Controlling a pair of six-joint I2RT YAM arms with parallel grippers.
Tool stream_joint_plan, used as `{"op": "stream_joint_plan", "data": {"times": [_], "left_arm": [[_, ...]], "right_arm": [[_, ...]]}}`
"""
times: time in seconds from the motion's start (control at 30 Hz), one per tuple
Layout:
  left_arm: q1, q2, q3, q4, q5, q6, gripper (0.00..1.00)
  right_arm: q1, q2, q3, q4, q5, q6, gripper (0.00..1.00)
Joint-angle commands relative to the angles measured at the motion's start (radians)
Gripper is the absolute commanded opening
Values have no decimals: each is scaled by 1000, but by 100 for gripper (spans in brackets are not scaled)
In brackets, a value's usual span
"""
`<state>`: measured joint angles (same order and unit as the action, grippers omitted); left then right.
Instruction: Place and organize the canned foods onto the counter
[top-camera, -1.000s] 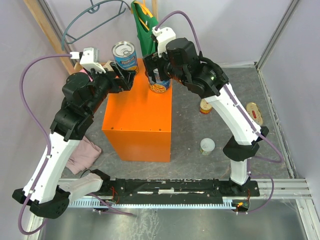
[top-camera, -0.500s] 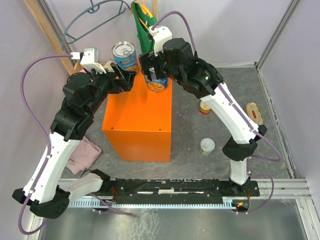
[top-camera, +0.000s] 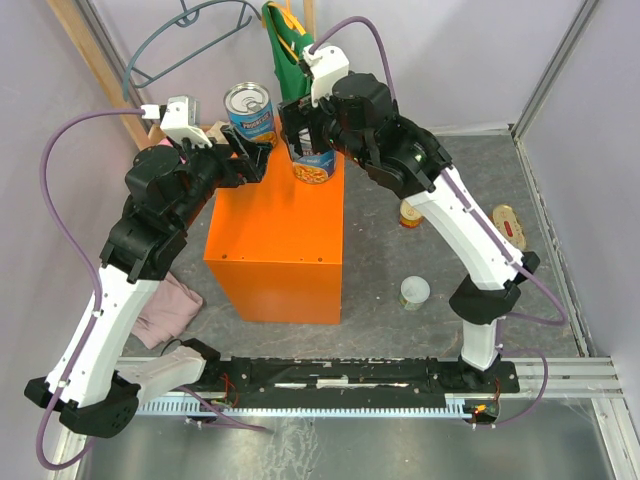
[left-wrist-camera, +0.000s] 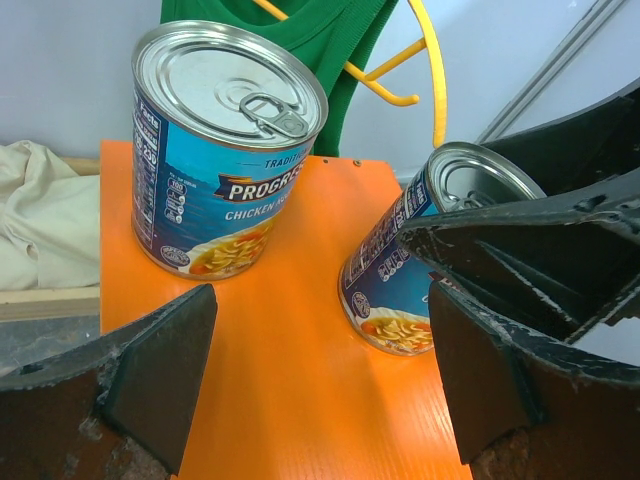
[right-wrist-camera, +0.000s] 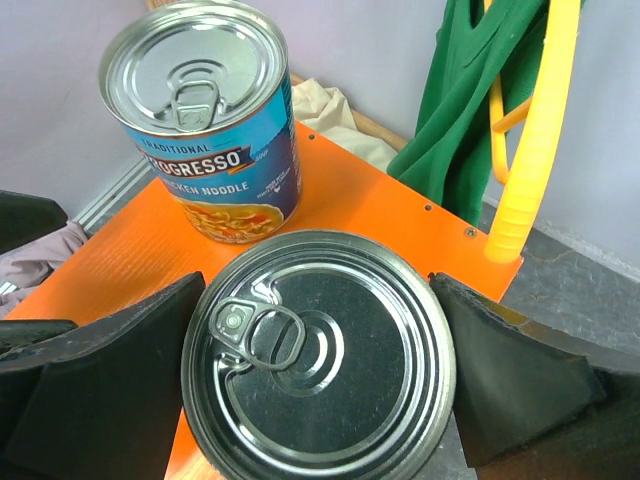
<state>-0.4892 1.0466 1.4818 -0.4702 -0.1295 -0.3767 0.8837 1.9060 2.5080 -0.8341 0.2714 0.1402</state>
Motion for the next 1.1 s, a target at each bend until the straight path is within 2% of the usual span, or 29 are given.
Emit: {"op": "stream_joint_plan", "data": {"times": [0.0,0.43,0.63,0.77,1.07], "left_arm": [[0,-18,0,32,-6,-24,93],[1,-26,-7,34,-10,-25,92],[0,-28,-11,36,-12,-25,92],[0,-30,-12,36,-13,-24,91],[1,-34,-29,53,-1,-37,88]], "right_arm": [[8,-81,-8,100,12,-20,99],[14,-203,-125,213,24,-41,100],[25,-285,-218,248,39,-45,92],[38,-350,-308,267,47,-40,78],[52,-440,-502,301,37,21,23]]}}
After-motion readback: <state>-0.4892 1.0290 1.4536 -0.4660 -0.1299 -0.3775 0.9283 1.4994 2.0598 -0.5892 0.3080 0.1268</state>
